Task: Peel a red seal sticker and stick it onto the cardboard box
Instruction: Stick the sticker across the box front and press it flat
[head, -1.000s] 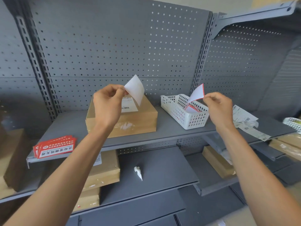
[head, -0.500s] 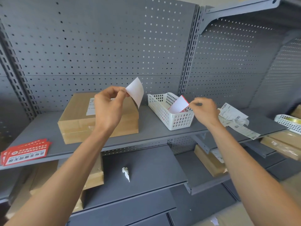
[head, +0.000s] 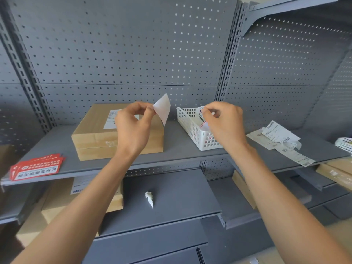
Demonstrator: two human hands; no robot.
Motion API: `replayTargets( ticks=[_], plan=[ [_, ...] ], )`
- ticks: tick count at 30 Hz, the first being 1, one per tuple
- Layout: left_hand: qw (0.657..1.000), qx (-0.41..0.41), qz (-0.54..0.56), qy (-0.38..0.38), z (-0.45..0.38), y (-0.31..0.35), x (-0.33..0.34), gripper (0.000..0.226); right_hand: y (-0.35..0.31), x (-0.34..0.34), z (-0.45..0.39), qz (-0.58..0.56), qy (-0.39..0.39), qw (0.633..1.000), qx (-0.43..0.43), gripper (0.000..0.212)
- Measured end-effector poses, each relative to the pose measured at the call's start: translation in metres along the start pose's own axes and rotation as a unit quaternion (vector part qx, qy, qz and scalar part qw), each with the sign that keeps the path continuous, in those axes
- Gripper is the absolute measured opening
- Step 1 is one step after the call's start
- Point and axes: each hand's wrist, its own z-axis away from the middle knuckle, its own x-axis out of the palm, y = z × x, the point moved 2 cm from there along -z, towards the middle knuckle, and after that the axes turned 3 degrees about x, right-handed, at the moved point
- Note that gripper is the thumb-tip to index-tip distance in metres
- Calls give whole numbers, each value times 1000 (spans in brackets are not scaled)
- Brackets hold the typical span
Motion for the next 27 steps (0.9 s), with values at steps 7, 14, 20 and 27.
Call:
replayTargets(
  ticks=[7,14,20,27],
  plan=[
    [951,245,-184,52,12,8,-12,15,-76,35,23,-79,-75,994,-33,23],
    [839,427,-318,112,23,15,-32,22,-99,43,36,-84,-59,995,-11,32],
    [859,397,-313,77,28,11,-54,18,-108,44,40,-116,-83,990,-7,17],
    [985,91,-110,100,30,-2,-103,15,-106,47,55,-163,-129,978,-21,18]
  ],
)
